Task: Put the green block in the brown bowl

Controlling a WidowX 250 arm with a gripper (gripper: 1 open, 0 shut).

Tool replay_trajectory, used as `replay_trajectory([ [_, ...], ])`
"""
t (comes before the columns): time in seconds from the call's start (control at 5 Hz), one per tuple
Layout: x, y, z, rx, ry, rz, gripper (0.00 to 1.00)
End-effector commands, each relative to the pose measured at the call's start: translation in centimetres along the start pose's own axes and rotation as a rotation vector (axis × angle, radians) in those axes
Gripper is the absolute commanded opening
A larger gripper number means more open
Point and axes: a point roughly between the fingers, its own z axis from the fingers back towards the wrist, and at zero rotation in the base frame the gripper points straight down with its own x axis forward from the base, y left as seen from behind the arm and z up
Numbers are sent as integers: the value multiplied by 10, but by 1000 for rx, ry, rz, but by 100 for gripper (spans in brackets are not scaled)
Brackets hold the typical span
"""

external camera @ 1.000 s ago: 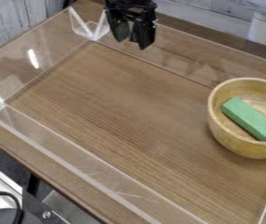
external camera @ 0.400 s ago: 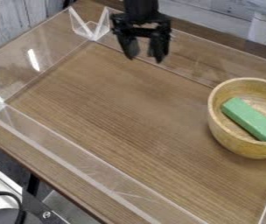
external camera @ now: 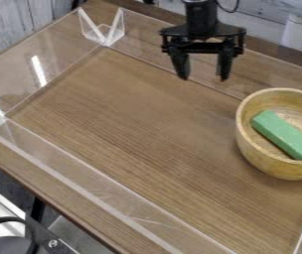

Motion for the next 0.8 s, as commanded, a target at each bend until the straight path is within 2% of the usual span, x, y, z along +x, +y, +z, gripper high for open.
replay_trajectory([
  [0.0,9,-32,28,-8,-100,44,100],
  [0.2,-3,-53,29,-22,-101,16,100],
  [0.4,-14,-82,21,-23,-97,-33,100],
  [0.6,-12,-82,17,-7,-64,-73,100],
])
